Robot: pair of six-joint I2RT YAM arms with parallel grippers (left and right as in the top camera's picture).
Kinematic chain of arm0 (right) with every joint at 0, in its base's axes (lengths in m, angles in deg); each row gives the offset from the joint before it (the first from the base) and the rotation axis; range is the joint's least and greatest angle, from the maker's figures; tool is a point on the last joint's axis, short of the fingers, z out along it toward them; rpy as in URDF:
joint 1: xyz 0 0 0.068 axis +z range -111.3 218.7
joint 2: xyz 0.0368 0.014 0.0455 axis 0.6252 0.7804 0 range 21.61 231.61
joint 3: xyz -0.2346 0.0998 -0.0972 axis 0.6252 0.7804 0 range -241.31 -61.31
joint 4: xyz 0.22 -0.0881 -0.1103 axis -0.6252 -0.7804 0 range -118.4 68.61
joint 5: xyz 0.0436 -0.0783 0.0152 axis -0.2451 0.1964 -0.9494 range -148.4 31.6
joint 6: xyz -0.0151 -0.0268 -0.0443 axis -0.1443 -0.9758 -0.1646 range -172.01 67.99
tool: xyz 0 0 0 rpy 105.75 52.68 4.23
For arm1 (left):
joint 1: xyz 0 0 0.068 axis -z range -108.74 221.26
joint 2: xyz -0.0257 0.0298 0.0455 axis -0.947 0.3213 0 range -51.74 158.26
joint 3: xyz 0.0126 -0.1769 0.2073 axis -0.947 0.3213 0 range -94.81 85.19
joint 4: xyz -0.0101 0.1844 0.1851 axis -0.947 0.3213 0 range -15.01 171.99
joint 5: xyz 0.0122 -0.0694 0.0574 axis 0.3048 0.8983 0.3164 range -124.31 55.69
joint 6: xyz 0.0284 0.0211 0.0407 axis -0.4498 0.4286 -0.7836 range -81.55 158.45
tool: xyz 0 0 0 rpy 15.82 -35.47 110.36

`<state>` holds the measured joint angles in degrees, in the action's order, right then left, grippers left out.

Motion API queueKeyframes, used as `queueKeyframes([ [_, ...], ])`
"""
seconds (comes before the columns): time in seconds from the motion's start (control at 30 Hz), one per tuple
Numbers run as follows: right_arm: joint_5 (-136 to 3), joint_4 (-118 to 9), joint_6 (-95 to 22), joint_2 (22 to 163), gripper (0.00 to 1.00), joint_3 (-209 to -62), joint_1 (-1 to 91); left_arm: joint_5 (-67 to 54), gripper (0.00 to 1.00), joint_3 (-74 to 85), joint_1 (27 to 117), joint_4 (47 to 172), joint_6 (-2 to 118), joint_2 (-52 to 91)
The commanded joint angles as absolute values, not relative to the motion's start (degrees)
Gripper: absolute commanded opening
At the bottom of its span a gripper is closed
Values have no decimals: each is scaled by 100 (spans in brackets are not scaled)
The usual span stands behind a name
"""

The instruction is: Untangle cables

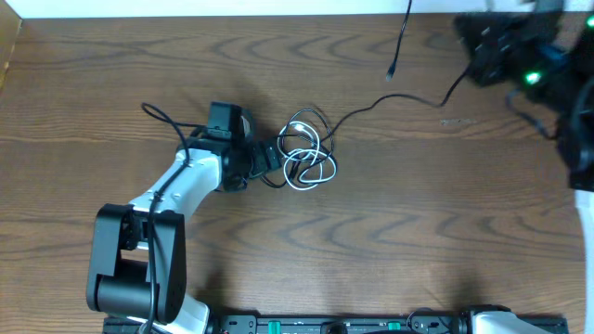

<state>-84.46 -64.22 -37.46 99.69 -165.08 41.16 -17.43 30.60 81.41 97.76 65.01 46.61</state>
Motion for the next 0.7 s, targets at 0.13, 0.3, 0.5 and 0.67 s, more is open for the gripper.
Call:
queueKeyframes([
  [0.13,-8912,-5867,-3412,9886,1,-17918,3250,-3091,96,3043,8211,9876,6285,4512],
  [0.3,-9471,-5172,-2988,9886,1,-18344,2901,-3295,96,3043,8211,9878,6112,4512],
  [0.5,-10195,-5008,-2632,10002,1,-18381,2866,-3489,96,3014,8213,9927,5859,4215],
  [0.67,-10239,-5332,-2630,10295,1,-18381,2866,-2973,96,3012,8498,10010,5835,3328],
])
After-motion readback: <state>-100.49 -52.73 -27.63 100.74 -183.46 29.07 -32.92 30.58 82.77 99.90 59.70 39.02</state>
